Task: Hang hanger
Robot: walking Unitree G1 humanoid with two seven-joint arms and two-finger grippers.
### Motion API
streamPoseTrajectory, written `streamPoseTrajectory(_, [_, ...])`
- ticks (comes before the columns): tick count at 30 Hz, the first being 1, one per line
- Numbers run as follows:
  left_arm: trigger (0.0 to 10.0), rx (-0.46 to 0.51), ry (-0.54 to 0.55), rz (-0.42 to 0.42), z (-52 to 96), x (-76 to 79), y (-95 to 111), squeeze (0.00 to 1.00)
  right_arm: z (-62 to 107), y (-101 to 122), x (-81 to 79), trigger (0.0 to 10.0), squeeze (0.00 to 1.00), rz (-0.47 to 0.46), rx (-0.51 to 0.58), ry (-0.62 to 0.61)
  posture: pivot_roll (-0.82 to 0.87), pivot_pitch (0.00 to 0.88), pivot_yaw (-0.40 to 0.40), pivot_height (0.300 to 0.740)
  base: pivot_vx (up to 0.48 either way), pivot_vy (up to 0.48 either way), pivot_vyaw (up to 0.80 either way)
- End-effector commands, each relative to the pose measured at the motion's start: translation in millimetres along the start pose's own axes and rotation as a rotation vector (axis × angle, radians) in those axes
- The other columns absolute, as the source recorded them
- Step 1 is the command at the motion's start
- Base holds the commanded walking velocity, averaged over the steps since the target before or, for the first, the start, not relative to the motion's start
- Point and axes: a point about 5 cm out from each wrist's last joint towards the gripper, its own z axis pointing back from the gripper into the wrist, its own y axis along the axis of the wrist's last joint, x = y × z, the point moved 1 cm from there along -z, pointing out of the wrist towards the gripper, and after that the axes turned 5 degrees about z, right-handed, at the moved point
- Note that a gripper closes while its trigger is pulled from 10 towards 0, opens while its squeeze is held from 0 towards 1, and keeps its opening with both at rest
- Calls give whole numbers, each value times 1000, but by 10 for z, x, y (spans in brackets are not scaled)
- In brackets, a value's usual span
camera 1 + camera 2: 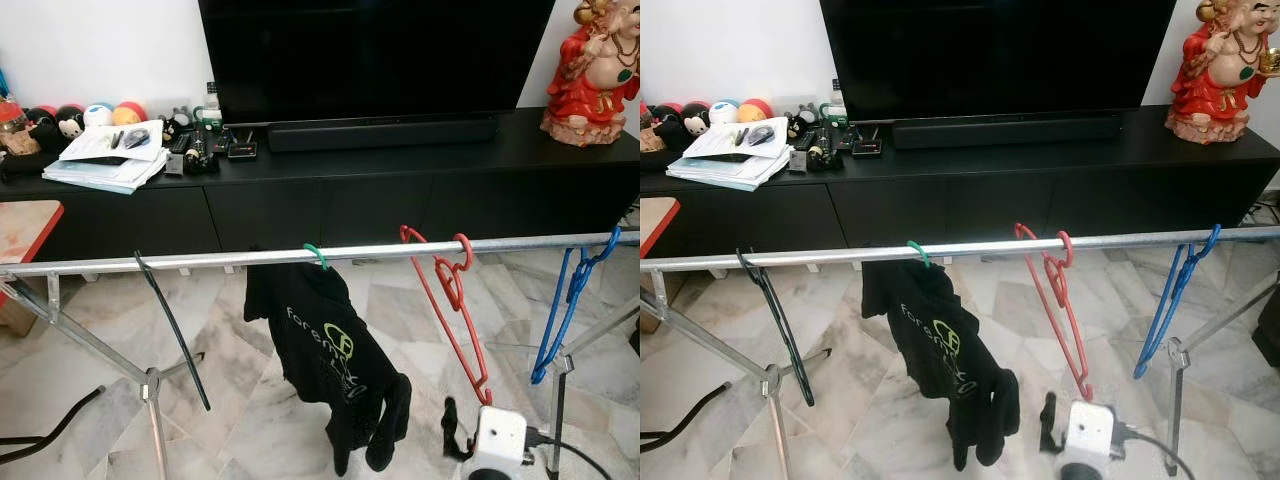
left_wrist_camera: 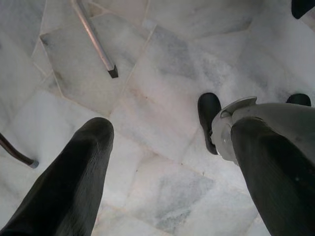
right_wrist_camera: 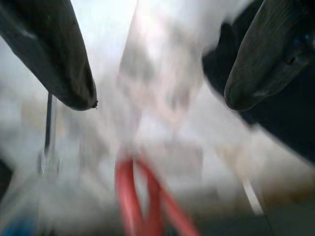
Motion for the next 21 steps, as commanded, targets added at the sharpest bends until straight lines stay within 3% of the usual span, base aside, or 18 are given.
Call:
streamPoseTrajectory(1, [10000,-41,12,-1,21,-41,-79,0,-6,-202,21,10000,0,-5,-133,2,14,68,36,740,0,0,0])
streamPoseTrajectory(10, [10000,-37,12,0,5,-39,-32,0,-91,-414,-170,10000,0,12,-321,156,1,64,43,740,0,0,0])
streamPoseTrajectory(13, [10000,-36,11,-3,-1,-32,-19,0,-59,-509,-185,10000,0,-29,-374,197,-6,61,47,740,0,0,0])
streamPoseTrajectory(15, [10000,-37,10,-9,-4,-25,-16,0,-32,-584,-138,10000,0,-3,-415,178,0,57,44,740,0,0,0])
streamPoseTrajectory(21, [10000,-27,10,-19,-22,29,10,0,-4,-608,-205,10000,0,29,-403,246,4,56,39,740,0,0,0])
